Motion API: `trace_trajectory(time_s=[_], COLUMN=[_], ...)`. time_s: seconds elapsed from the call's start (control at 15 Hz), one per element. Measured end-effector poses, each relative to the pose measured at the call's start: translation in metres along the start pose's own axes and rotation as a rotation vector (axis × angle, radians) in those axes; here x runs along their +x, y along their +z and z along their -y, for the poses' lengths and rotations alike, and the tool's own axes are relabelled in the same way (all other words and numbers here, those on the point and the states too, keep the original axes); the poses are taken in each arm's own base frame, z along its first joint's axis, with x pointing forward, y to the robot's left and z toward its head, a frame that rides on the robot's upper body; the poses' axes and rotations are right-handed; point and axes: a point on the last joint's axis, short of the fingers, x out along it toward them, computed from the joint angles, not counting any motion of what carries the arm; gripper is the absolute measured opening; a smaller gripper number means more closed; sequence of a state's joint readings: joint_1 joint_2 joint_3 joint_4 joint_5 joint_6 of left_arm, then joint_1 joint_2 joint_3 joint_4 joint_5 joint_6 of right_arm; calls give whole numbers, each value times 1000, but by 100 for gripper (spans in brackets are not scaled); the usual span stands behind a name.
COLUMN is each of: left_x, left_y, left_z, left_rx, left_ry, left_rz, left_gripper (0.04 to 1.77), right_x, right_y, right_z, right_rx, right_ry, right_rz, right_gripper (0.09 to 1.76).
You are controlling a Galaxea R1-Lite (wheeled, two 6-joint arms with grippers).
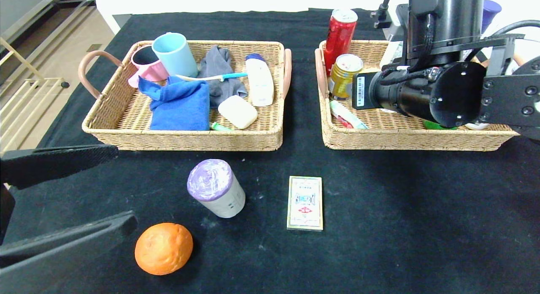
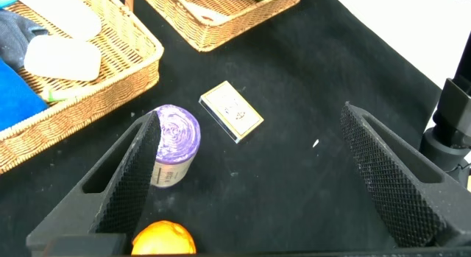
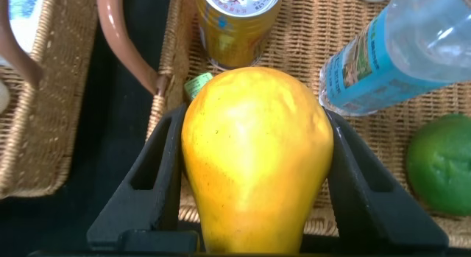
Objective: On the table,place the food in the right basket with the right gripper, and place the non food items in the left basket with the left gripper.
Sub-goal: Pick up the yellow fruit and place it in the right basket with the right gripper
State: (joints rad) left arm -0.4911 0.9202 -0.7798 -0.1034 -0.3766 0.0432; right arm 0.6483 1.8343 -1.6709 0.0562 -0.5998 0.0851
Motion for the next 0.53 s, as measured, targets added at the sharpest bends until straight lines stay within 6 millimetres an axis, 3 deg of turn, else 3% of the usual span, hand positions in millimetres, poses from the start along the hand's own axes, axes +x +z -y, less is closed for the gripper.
trace_trajectory(time_s=[0.53], left_x=[0], left_y=[-1], left_z=[0], left_rx=[0], left_ry=[0], left_rz=[-2], left_gripper=[176], right_x=[19], right_y=[-6], right_z=[3], right_rx=[-18], right_ry=[-35], right_rz=[2], right_gripper=[117])
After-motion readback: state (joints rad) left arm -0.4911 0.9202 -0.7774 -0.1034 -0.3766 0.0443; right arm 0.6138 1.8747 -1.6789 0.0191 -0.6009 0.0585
